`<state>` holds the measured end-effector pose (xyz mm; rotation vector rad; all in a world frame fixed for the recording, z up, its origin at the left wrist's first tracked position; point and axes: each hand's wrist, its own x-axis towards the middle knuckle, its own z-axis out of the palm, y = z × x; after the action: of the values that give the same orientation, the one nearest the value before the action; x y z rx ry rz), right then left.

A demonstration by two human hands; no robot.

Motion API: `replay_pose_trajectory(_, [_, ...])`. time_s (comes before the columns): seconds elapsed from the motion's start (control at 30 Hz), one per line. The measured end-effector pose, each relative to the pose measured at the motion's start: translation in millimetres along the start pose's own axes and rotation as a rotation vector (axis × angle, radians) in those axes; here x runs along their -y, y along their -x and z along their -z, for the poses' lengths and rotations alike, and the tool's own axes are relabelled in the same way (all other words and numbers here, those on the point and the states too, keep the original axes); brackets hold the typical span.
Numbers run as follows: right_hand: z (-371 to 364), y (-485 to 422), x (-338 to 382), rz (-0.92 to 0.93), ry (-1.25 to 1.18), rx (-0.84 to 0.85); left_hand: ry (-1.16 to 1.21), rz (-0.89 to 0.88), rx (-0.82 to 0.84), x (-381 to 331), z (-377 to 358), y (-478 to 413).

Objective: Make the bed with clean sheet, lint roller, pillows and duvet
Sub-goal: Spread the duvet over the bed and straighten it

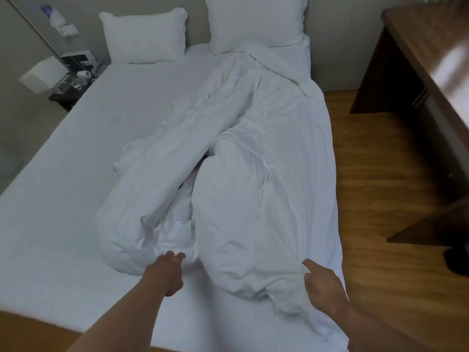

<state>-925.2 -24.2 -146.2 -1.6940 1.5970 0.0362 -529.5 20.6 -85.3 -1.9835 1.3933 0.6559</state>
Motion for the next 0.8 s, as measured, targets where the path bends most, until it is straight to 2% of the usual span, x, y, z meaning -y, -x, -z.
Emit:
replay_pose_trajectory(0.13, [-35.4, -5.7, 19.3, -0.032, 0.233, 0.138, -0.105, -0.104, -0.081, 20.9, -4.9, -22.4])
replay_pose_trajectory(0.2, [-58.0, -8.8, 55.5, 0.045, 0.258, 0.065, -0.165, -0.115, -0.12, 29.5, -8.6, -37.2])
replay_pose_trajectory(0.3, [-103.4, -18.5, 125.3, 0.212, 0.17, 0.003, -0.202, -0.115, -0.143, 49.6, -27.1, -76.3])
replay_pose_trajectory(0.37, [-134.5, -34.9, 167.6, 0.169, 0.112, 0.012, -0.18, -0.158, -0.227, 70.6, -46.6, -105.1])
replay_pose_trajectory(0.43, [-160.9, -56.4, 196.0, 0.03, 0.147, 0.026, -0.134, -0.243, -0.279, 94.4, -64.9, -131.1])
replay_pose_trajectory(0.5, [-176.7, -77.2, 204.4, -0.09, 0.269, -0.012, -0.117, -0.379, -0.474, 110.7, -81.4, -153.6])
replay_pose_trajectory(0.53, [-182.2, -88.0, 204.6, -0.106, 0.327, -0.098, -0.112, -0.442, -0.561, 118.6, -84.0, -163.1])
replay_pose_trajectory(0.6, [-185.6, -102.5, 195.9, -0.081, 0.424, -0.244, -0.072, -0.541, -0.632, 132.9, -79.8, -176.8])
replay_pose_trajectory(0.7, [-168.3, -98.1, 187.5, -0.079, 0.396, -0.146, 0.03, -0.642, -0.577, 166.6, -62.7, -184.5])
replay_pose_trajectory(0.8, [-136.8, -70.2, 187.8, -0.062, 0.237, -0.076, 0.117, -0.765, -0.728, 218.8, -18.2, -175.5])
